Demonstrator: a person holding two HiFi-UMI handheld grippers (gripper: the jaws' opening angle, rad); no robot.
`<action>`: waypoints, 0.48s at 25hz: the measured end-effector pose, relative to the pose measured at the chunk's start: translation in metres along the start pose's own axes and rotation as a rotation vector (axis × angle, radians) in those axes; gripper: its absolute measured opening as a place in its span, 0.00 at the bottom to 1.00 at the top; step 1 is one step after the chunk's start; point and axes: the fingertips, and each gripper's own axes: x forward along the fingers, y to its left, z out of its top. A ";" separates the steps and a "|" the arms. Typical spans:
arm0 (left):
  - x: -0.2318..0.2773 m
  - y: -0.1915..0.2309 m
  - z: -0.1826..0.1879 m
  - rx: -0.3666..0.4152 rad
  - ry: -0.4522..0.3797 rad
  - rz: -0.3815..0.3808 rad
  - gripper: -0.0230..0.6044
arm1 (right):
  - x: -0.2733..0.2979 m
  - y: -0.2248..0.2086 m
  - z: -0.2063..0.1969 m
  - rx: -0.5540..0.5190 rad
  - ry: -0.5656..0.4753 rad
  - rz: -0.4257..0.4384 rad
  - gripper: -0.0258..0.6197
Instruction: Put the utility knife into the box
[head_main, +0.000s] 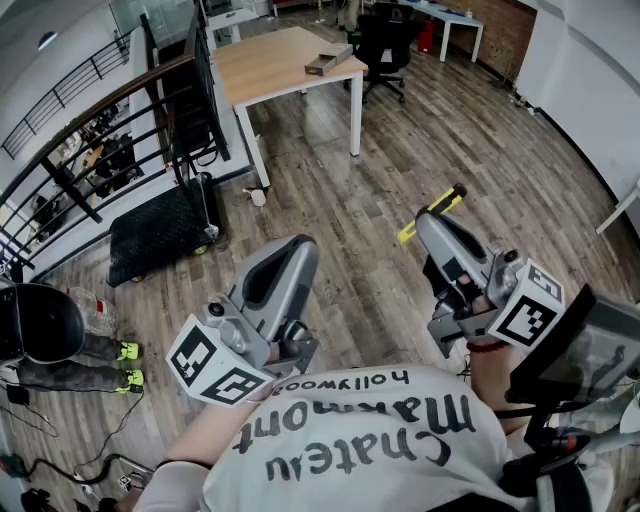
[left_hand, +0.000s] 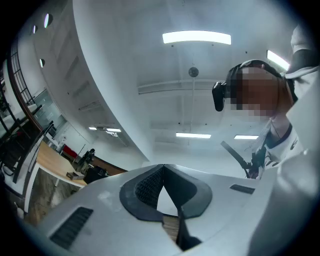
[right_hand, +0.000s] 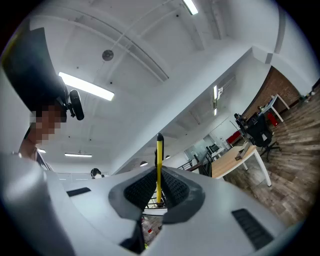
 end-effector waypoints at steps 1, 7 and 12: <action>-0.001 0.001 -0.001 -0.002 0.000 -0.001 0.05 | 0.000 -0.001 -0.002 0.001 0.002 -0.001 0.09; 0.003 0.006 0.001 -0.012 0.003 0.003 0.05 | 0.005 -0.004 -0.002 0.008 0.015 -0.005 0.09; 0.003 0.010 -0.008 -0.031 0.012 0.002 0.05 | 0.006 -0.012 -0.013 0.014 0.036 -0.013 0.09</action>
